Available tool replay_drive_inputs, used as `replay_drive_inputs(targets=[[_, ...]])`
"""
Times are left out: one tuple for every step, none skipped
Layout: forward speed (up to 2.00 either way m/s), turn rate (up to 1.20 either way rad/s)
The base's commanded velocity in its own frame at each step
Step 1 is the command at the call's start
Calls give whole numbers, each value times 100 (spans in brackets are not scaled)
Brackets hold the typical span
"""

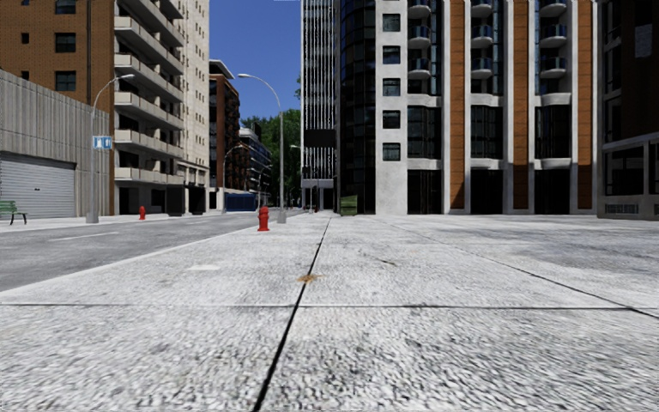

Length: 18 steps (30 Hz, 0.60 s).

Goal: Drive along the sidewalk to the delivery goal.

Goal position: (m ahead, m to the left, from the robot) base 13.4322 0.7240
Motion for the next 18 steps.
replay_drive_inputs(targets=[[200, 0], [200, 0], [200, 0], [200, 0], [200, 0], [200, 0], [200, 0], [200, 0], [200, 0], [200, 0], [200, 0], [200, 0], [200, 0], [200, 0], [200, 0], [200, 0], [200, 0], [200, 0]])
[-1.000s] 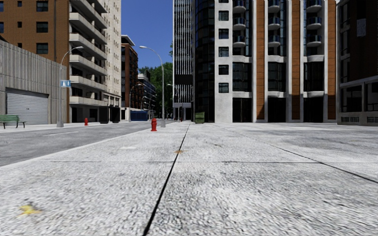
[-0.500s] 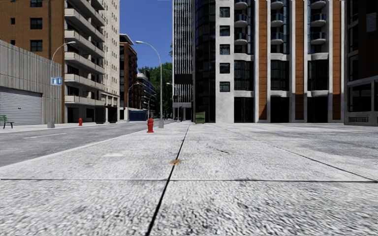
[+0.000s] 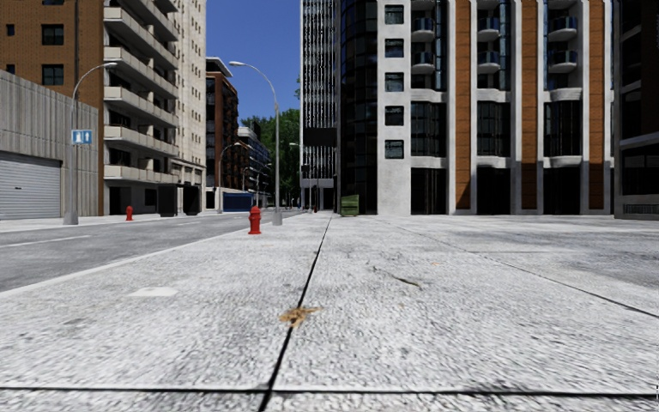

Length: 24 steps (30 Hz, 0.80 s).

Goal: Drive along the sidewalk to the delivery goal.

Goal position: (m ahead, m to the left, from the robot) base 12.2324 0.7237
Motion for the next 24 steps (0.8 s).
replay_drive_inputs(targets=[[200, 0], [200, 0], [200, 0], [200, 0], [200, 0], [200, 0], [200, 0], [200, 0], [200, 0], [200, 0], [200, 0], [200, 0], [200, 0], [200, 0], [200, 0], [200, 0], [200, 0], [200, 0], [200, 0], [200, 0], [200, 0], [200, 0], [200, 0], [200, 0]])
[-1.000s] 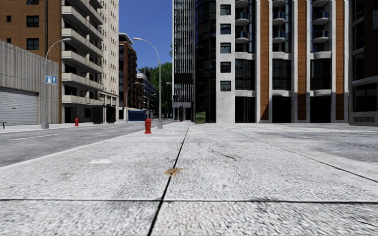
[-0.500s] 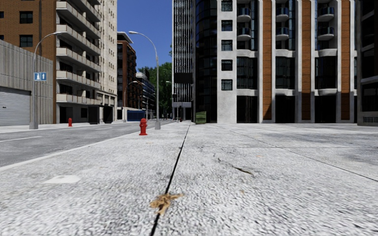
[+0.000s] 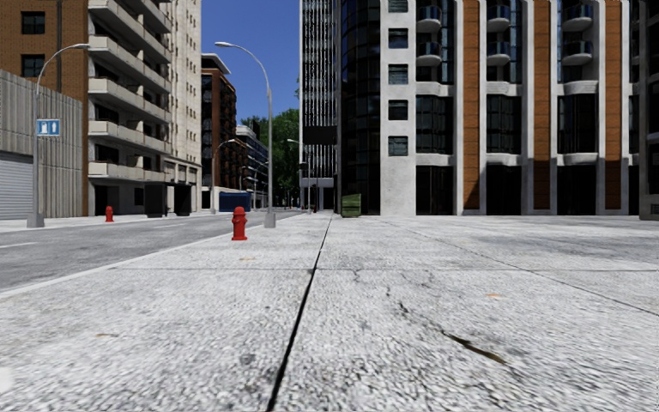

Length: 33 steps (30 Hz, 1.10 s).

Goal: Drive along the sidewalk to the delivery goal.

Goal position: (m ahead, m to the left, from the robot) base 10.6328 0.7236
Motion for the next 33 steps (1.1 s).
replay_drive_inputs(targets=[[200, 0], [200, 0], [200, 0], [200, 0], [200, 0], [200, 0], [200, 0], [200, 0], [200, 0], [200, 0], [200, 0], [200, 0], [200, 0], [200, 0], [200, 0], [200, 0], [200, 0], [200, 0], [200, 0], [200, 0], [200, 0], [200, 0], [200, 0], [200, 0], [200, 0], [200, 0], [200, 0], [200, 0], [200, 0], [200, 0], [200, 0], [198, 0], [198, 0]])
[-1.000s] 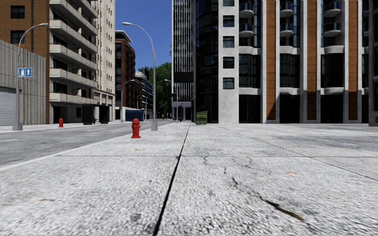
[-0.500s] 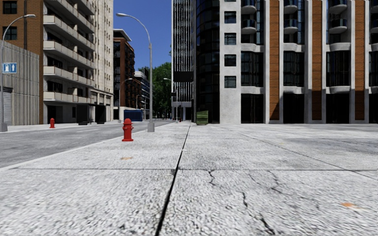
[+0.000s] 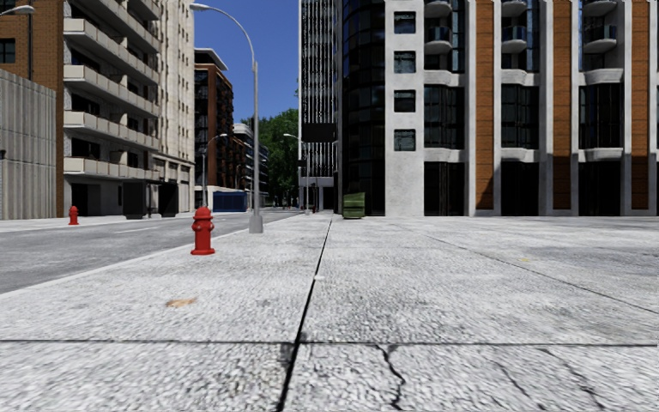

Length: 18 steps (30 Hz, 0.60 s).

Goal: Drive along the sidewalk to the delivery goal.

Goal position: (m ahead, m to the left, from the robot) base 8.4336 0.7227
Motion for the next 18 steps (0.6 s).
replay_drive_inputs(targets=[[196, 0], [196, 0], [196, 0], [195, 0], [195, 0], [200, 0], [200, 0], [200, 0], [200, 0], [200, 0], [200, 0], [200, 0], [200, 0], [200, 0], [200, 0], [200, 0], [200, 0], [200, 0]])
